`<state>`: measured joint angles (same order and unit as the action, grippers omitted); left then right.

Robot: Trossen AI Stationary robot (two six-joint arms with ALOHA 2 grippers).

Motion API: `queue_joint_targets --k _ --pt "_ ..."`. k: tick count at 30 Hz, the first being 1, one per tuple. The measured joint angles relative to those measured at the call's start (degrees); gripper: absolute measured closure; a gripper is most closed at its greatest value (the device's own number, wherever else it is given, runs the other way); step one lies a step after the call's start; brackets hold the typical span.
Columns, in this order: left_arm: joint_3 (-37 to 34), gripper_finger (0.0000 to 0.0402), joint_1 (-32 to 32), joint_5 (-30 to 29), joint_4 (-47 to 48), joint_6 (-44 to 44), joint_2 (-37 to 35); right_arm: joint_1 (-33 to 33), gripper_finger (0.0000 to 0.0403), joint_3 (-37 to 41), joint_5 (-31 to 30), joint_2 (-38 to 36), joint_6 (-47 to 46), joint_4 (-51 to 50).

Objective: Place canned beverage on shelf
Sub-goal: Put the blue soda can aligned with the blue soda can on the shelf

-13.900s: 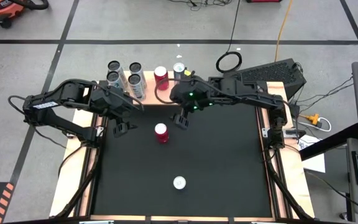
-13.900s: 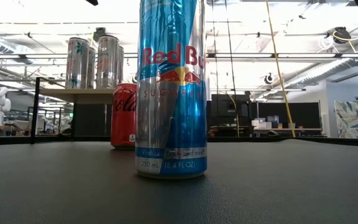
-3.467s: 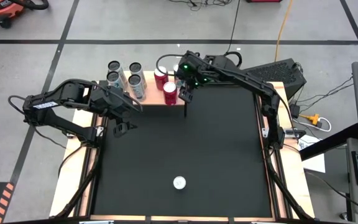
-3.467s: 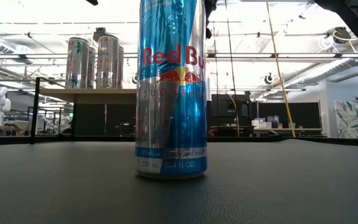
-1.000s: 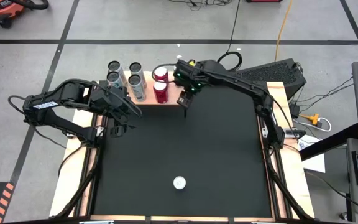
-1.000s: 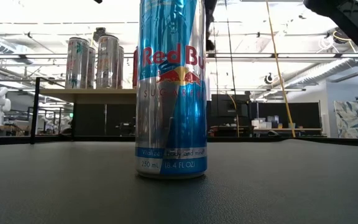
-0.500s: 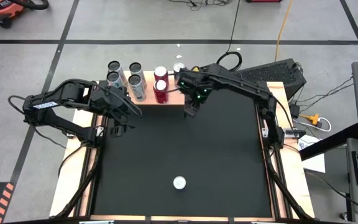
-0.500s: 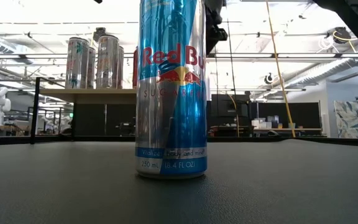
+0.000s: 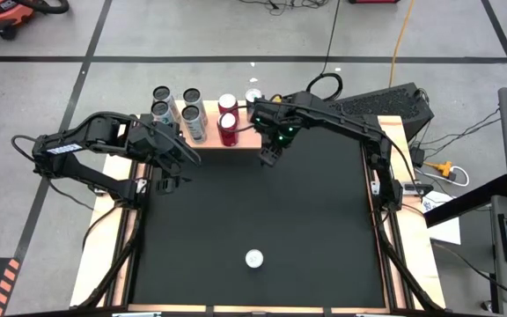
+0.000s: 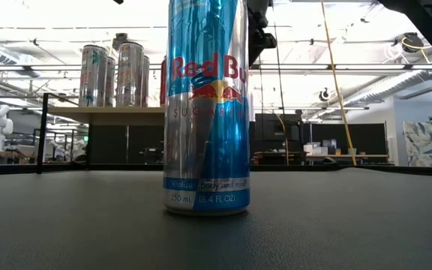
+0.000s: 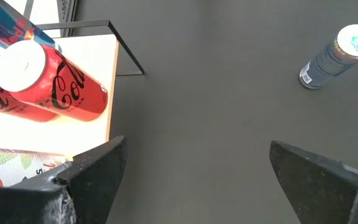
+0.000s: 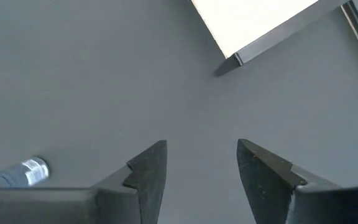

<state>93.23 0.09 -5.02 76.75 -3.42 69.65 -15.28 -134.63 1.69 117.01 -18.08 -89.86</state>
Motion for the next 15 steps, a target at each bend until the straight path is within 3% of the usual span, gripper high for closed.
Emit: queue_joint_targets --k 9,15 --pt "0.0 0.0011 0.0 0.0 0.0 0.0 0.0 0.7 0.0227 0.0 0.1 0.0 0.0 1.6" --pt "0.0 0.0011 0.0 0.0 0.0 0.0 0.0 2.6 0.0209 0.0 0.1 0.0 6.9 1.6"
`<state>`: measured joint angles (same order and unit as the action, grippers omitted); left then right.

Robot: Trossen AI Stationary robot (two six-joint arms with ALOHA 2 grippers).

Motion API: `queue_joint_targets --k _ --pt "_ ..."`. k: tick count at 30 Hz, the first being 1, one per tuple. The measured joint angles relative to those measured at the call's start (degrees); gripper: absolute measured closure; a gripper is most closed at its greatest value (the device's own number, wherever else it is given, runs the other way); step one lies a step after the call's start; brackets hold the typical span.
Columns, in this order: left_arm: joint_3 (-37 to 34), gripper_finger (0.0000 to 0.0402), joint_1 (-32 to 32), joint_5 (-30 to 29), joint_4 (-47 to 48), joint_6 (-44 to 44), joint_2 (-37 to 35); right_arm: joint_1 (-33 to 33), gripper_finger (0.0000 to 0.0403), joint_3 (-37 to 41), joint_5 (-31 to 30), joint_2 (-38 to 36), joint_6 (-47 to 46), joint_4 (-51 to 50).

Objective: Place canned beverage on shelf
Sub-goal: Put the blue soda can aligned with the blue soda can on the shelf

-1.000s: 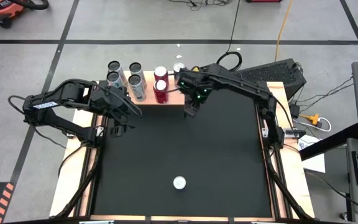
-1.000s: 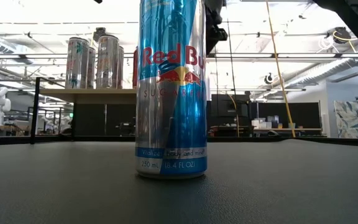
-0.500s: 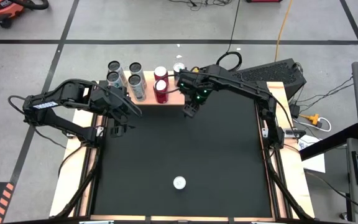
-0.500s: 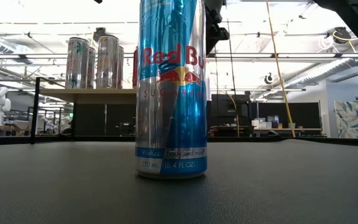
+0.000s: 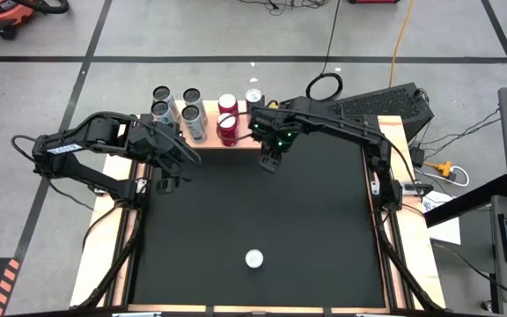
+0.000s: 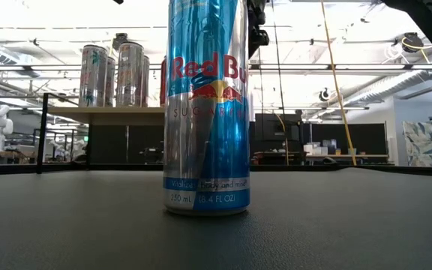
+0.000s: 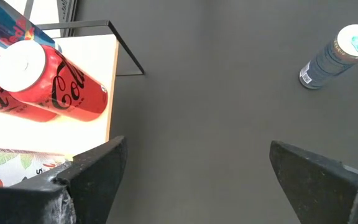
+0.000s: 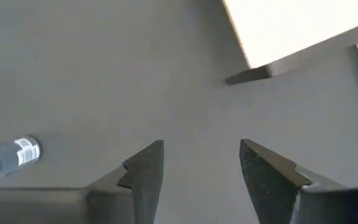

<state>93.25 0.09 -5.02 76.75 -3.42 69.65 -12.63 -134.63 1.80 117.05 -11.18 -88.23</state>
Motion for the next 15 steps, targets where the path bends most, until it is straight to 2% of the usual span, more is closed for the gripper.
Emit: queue_joint_targets --k 4,15 --pt "0.0 0.0011 0.0 0.0 0.0 0.0 0.0 1.6 0.0169 0.0 0.0 0.8 1.2 -0.5" --pt "0.0 0.0011 0.0 0.0 0.0 0.0 0.0 9.3 0.0019 0.1 0.0 3.2 -0.7 -1.8"
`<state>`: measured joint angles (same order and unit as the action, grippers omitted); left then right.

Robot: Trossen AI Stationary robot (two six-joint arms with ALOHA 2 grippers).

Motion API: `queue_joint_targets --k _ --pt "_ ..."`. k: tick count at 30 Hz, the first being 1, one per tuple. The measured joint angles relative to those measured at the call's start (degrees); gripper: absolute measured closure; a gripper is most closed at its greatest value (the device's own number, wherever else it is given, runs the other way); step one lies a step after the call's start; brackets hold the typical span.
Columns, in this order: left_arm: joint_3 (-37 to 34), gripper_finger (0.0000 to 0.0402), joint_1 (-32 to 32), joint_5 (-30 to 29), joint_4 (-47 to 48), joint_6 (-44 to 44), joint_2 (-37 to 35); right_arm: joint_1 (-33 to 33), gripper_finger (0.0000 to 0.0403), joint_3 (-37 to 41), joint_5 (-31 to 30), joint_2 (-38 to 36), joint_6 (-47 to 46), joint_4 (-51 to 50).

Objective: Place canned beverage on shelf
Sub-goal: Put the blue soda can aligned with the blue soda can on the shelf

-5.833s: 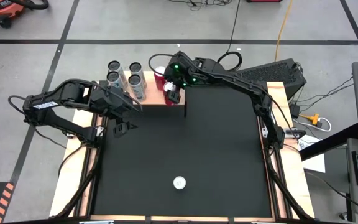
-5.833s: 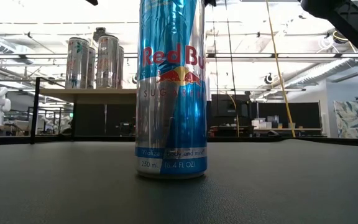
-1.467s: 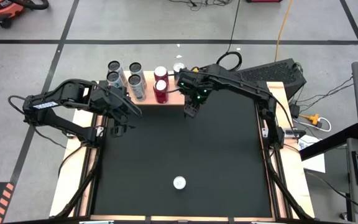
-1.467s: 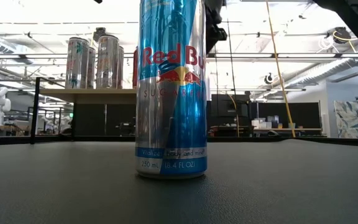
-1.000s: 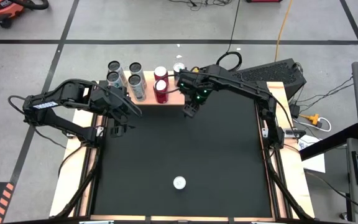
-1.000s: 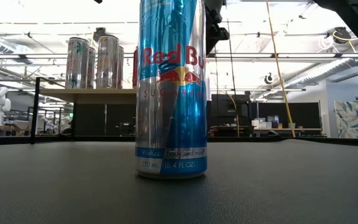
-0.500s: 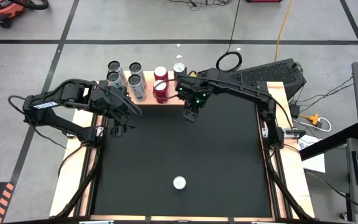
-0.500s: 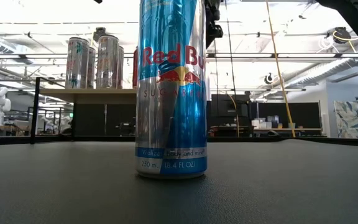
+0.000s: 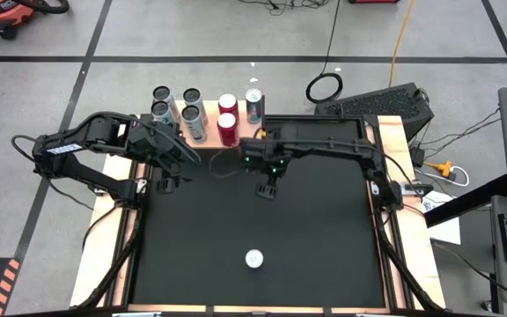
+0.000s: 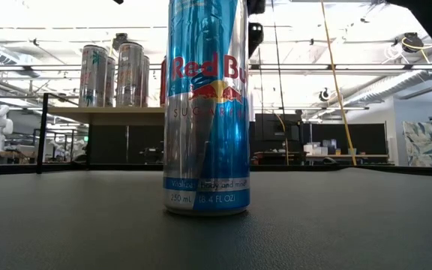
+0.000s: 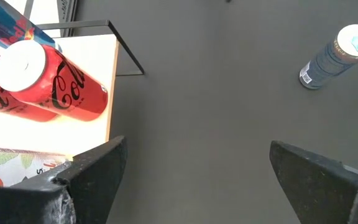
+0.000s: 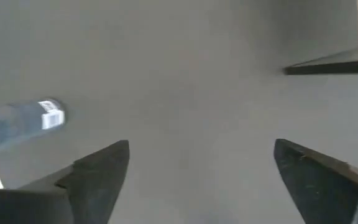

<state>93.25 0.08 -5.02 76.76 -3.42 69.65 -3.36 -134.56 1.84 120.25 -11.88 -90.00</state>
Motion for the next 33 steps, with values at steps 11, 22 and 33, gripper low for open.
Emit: queue_joint_targets --k 11,22,33 --pt "0.0 0.0011 0.0 0.0 0.0 0.0 0.0 9.8 0.0007 0.0 8.7 0.0 -12.2 1.6" --pt "0.0 0.0011 0.0 0.0 0.0 0.0 0.0 19.4 0.0006 0.0 8.6 1.5 -10.2 14.3" --pt "0.0 0.0011 0.0 0.0 0.0 0.0 0.0 23.0 0.0007 0.0 8.9 2.5 -17.8 16.3"
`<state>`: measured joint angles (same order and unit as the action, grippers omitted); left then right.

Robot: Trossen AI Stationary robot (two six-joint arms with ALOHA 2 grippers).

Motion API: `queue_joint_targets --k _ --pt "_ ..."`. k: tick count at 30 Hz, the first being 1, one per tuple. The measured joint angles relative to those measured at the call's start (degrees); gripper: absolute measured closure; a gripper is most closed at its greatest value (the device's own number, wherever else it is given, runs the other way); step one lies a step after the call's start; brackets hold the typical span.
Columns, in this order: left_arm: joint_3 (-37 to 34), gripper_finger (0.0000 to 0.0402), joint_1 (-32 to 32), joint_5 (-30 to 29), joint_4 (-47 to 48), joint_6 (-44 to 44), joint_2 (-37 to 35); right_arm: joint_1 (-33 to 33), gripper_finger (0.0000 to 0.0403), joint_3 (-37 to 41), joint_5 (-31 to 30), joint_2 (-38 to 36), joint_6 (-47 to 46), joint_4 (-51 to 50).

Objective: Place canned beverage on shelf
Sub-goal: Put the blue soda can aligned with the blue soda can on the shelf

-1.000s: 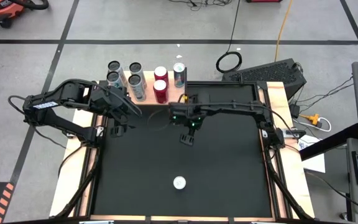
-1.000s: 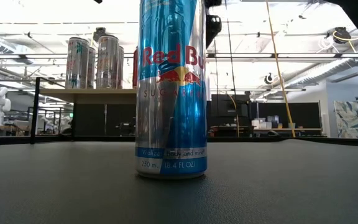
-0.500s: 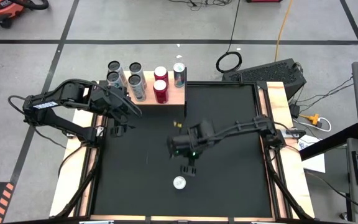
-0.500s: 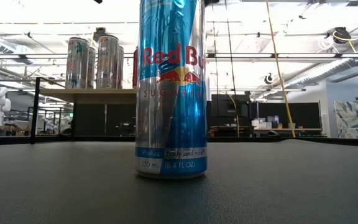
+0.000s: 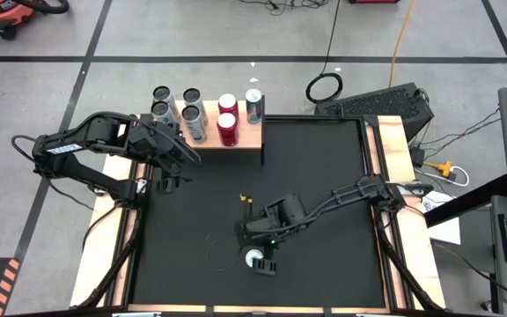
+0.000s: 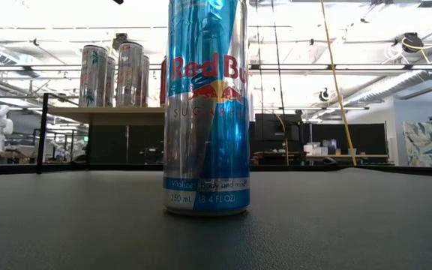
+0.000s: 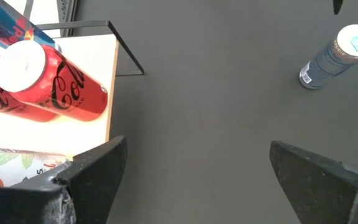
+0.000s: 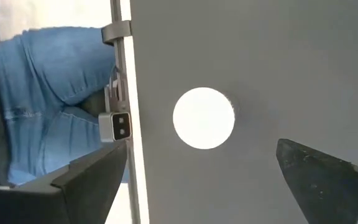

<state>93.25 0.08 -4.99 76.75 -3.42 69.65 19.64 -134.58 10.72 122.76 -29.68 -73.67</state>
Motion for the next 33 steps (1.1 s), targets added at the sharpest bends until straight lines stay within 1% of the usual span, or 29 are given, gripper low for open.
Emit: queue_joint_targets --k 2,11,19,33 --pt "0.0 0.0011 0.0 0.0 0.0 0.0 0.0 0.3 0.0007 0.0 0.0 0.0 -1.3 0.3" --pt "0.0 0.0011 0.0 0.0 0.0 0.0 0.0 0.7 0.0007 0.0 0.0 0.5 -1.3 -0.1" --pt "0.0 0.0011 0.0 0.0 0.0 0.0 0.0 0.7 0.0007 0.0 -0.2 1.8 0.7 -2.5" --pt "0.0 0.0011 0.0 0.0 0.0 0.0 0.0 0.8 0.0007 0.0 -0.2 7.6 1.0 -1.6"
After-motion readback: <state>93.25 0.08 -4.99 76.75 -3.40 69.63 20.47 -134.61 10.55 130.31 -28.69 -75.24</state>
